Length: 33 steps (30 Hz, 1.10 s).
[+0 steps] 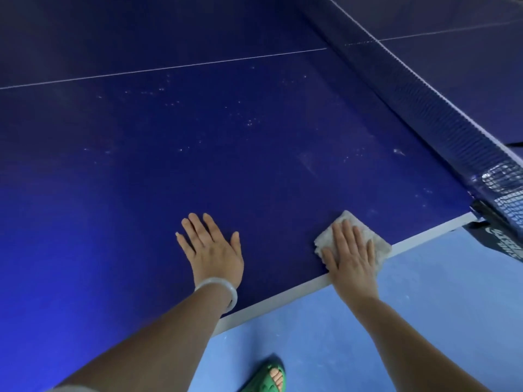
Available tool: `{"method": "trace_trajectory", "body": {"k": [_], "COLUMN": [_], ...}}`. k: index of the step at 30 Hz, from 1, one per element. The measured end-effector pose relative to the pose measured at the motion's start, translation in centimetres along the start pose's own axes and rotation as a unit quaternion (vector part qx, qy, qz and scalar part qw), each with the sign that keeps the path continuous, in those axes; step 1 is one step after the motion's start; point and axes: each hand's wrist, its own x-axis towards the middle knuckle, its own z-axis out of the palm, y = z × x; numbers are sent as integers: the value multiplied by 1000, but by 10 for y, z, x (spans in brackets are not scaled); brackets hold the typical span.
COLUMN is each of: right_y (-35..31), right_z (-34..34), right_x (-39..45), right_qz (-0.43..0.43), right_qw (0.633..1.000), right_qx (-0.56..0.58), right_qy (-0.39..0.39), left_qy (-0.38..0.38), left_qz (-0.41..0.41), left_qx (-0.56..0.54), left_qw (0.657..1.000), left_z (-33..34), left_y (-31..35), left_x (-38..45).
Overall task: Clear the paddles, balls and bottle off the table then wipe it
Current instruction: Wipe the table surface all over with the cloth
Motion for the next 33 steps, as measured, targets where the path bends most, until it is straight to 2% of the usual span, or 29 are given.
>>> {"method": "trace_trajectory", "body": {"k": [2,6,9,10,11,13,15,17,20,23,25,26,27,28,30,31,32,33], "right_y": [-13,-39,-14,0,16,44,50,31,-26,-70,-75,-70,-62,-51,-32,-29,-34,-46], "right_z": [3,20,13,9,4,-9,-14,-10,5,25,22,19,14,9,-3,-6,-6,-2], "right_x": [-2,-25,-12,-1,11,32,42,40,24,18,40,55,71,87,112,118,119,116], "right_qz": [-17,-211,-308,-301,-253,-80,63,82,-77,-248,-324,-335,-314,-254,-68,11,55,60], "right_qw": [1000,977,951,953,966,995,997,996,996,966,942,937,944,963,996,999,998,997], "right_qx": [1,-9,-32,-45,-50,-23,-1,-14,-36,-69,-88,-99,-101,-91,-56,-39,-29,-27], "right_qy": [8,-3,-16,3,32,54,44,43,35,-4,-22,-18,-9,1,26,30,28,28], "left_qy": [7,5,5,6,5,7,17,17,9,4,6,7,7,7,3,3,4,4], "left_qz": [-1,-6,-7,-7,-6,-3,1,3,7,5,7,7,6,6,6,7,9,11], "left_qx": [-2,-3,0,-3,-6,-6,-10,-17,-14,-18,-21,-20,-17,-15,-16,-17,-18,-19], "left_qw": [1000,1000,1000,1000,1000,1000,1000,1000,1000,1000,1000,1000,1000,1000,1000,1000,1000,1000], "left_z": [1,-1,-1,-1,-1,-1,-1,-2,-3,-5,-5,-4,-4,-4,-5,-5,-5,-5], "left_y": [1,6,6,6,6,6,7,7,6,7,6,6,5,5,5,5,5,4], "left_x": [0,0,1,1,1,0,0,0,1,1,1,1,2,2,2,3,4,4]}}
